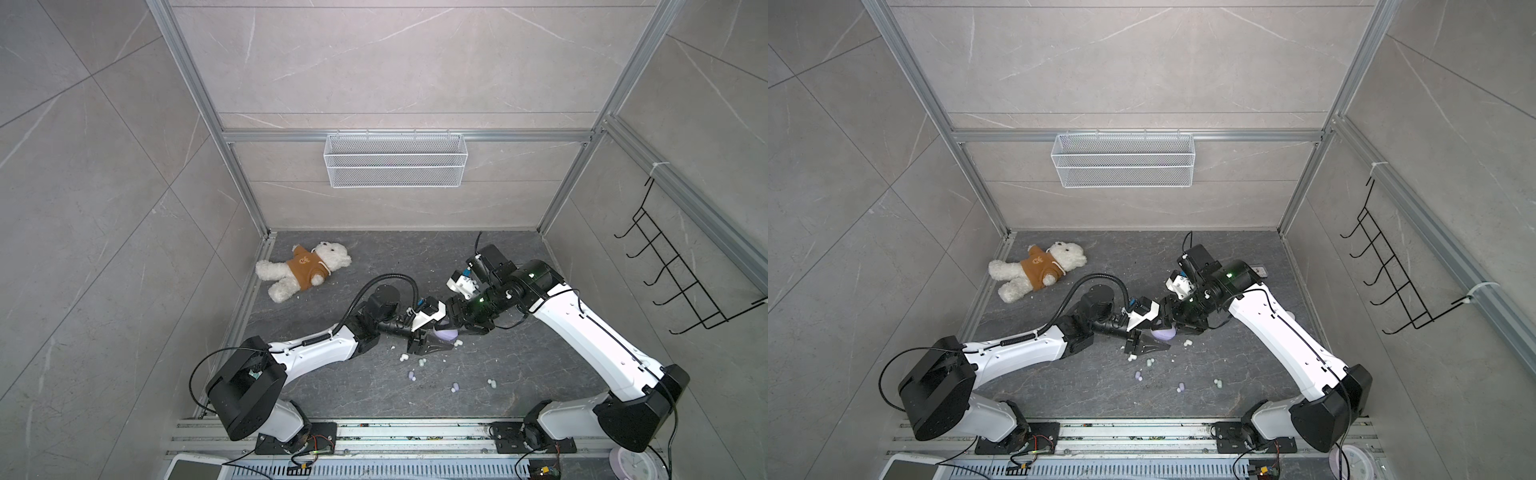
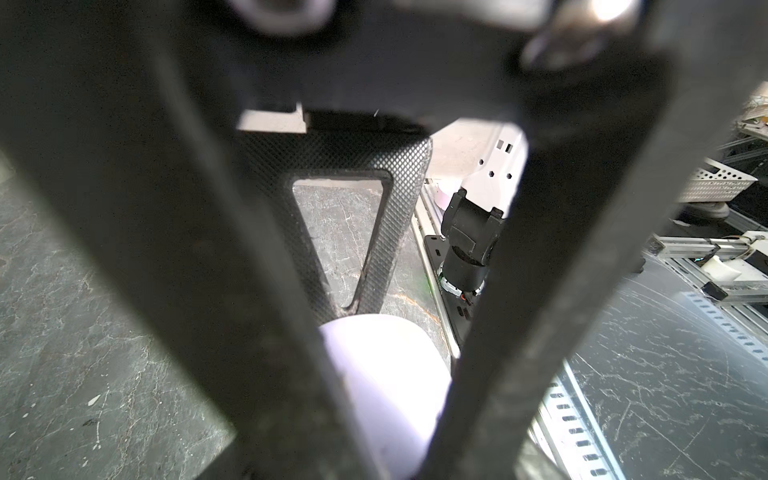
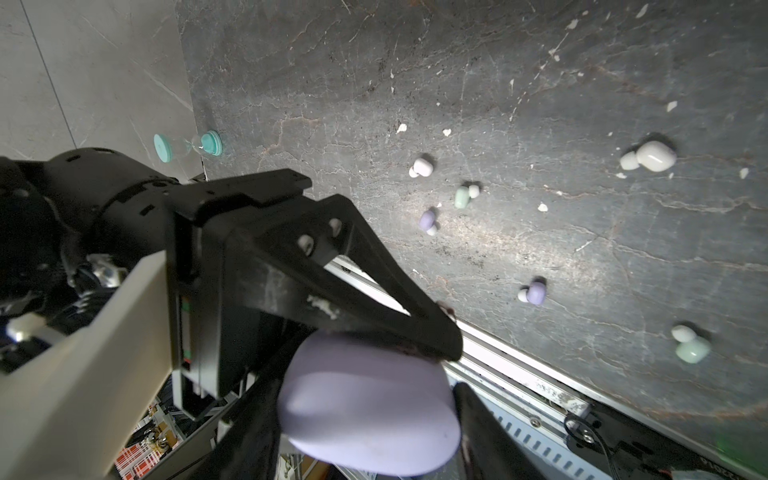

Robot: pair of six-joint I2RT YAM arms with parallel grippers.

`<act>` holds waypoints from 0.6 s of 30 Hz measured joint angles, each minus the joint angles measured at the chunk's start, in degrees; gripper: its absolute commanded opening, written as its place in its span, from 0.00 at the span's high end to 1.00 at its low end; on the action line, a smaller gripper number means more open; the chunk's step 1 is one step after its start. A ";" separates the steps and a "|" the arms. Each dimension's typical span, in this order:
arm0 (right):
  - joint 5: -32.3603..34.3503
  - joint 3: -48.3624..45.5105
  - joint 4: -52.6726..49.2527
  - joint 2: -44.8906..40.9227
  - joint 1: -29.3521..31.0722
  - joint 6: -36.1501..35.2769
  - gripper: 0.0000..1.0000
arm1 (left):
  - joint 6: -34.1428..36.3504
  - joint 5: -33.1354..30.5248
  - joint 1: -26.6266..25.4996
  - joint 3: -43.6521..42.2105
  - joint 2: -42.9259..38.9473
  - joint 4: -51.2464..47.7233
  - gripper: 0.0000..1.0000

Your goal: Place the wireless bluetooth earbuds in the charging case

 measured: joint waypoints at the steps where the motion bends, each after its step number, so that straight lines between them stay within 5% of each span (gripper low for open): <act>1: 0.00 0.00 0.13 -0.09 0.00 0.00 0.55 | 0.00 0.02 0.00 0.00 0.00 -0.04 0.45; 18: -0.44 -0.83 1.05 -0.81 0.00 0.22 0.55 | -0.33 -0.76 0.02 0.00 -0.04 0.26 0.54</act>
